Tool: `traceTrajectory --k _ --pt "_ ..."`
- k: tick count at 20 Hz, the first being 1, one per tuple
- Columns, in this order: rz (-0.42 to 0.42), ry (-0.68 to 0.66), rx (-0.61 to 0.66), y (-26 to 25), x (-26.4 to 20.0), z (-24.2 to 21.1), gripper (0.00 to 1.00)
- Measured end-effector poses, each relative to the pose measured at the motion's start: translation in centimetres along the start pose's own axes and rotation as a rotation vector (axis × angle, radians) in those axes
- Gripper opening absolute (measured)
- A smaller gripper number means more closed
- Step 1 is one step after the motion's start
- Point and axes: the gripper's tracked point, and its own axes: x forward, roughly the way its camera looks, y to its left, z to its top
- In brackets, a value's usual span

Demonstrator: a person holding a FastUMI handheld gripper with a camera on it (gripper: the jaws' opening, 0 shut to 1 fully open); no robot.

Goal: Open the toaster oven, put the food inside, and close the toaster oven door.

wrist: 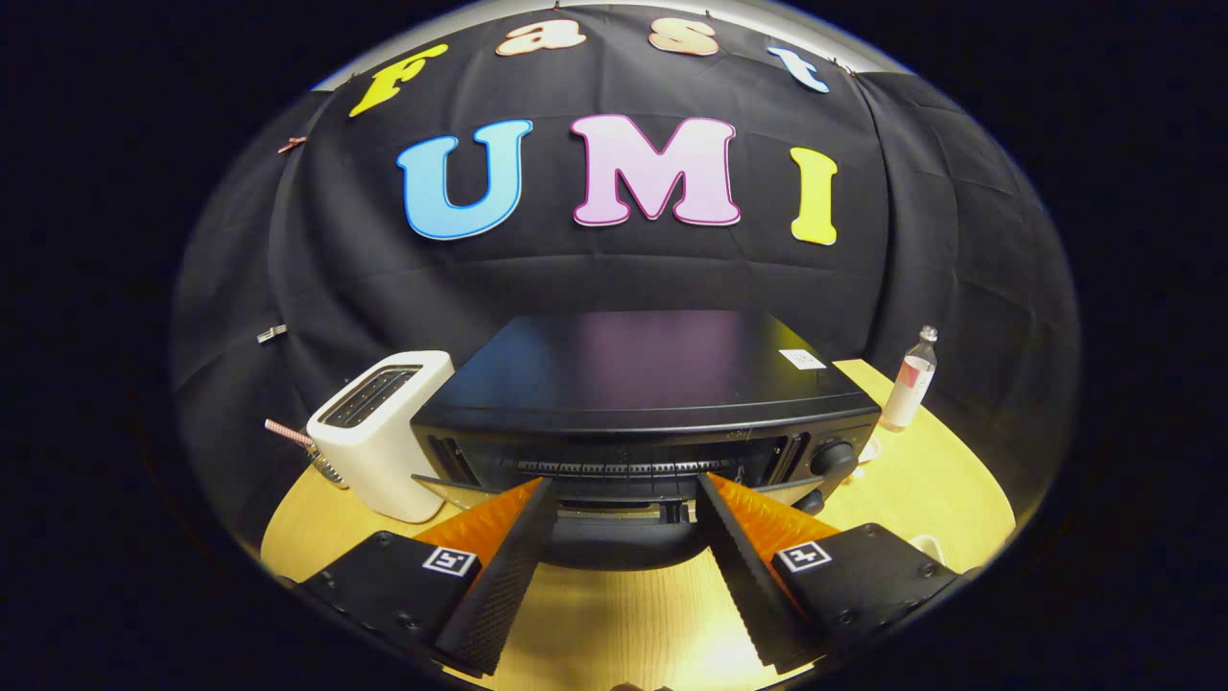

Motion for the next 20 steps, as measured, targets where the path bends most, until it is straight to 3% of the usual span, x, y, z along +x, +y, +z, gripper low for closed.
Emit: traceTrajectory --k 6,9,14,20 --pt "0.024 0.044 -0.005 0.1 -3.4 -4.7 0.97" --pt "0.040 0.064 -0.066 0.4 -4.0 -7.9 0.97" --pt "0.090 0.227 -0.078 0.1 -5.3 -15.0 0.99" --pt "0.092 0.191 -0.065 -2.4 -8.4 -12.9 0.98"
